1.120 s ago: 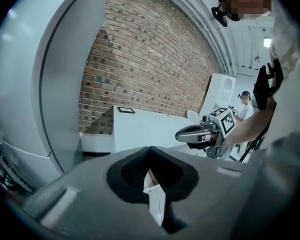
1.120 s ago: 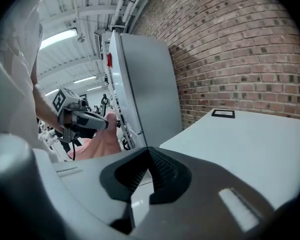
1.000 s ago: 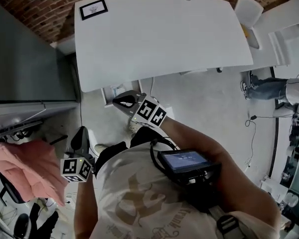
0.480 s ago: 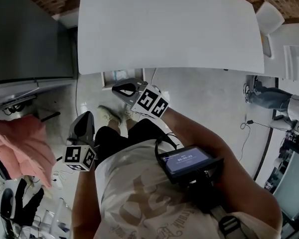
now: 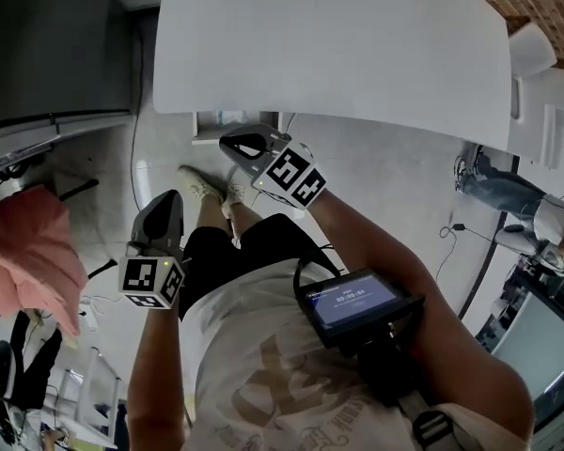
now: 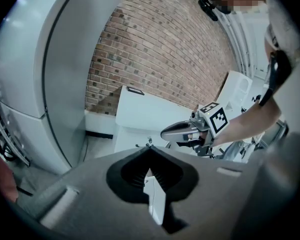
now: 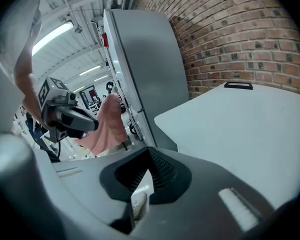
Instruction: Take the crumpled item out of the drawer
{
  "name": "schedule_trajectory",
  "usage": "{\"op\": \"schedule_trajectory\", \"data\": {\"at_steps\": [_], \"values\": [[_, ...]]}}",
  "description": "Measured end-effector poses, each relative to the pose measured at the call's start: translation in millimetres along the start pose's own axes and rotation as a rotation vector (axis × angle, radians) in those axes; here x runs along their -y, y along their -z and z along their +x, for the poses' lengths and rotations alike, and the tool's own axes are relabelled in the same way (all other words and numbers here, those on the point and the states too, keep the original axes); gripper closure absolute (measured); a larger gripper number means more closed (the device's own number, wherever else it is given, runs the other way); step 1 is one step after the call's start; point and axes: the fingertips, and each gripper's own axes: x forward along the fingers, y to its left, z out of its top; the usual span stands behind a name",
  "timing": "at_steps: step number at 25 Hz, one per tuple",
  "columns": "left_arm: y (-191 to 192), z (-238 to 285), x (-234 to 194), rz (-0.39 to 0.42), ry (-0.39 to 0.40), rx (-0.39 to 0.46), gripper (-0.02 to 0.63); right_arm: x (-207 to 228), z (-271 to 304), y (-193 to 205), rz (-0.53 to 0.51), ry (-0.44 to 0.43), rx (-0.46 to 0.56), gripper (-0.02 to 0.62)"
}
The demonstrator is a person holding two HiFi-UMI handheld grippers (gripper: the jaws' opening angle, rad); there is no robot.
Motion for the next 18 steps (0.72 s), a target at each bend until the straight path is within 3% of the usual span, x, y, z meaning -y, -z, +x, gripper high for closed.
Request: {"op": "schedule_trajectory", "data": {"at_steps": [7,18], "values": [[16.7,22.9,-22.6,-0.051,-0.033,-0.002,0.603,15.0,25.3,17.1,-0.007,-0.001,-0.058,0.588],[71.4,42.0,-49.5,-0.055,-0.036,-0.019,0.603,-7.0,82.6,81.6,-0.106,-0.067,-0.220,0.588]]}}
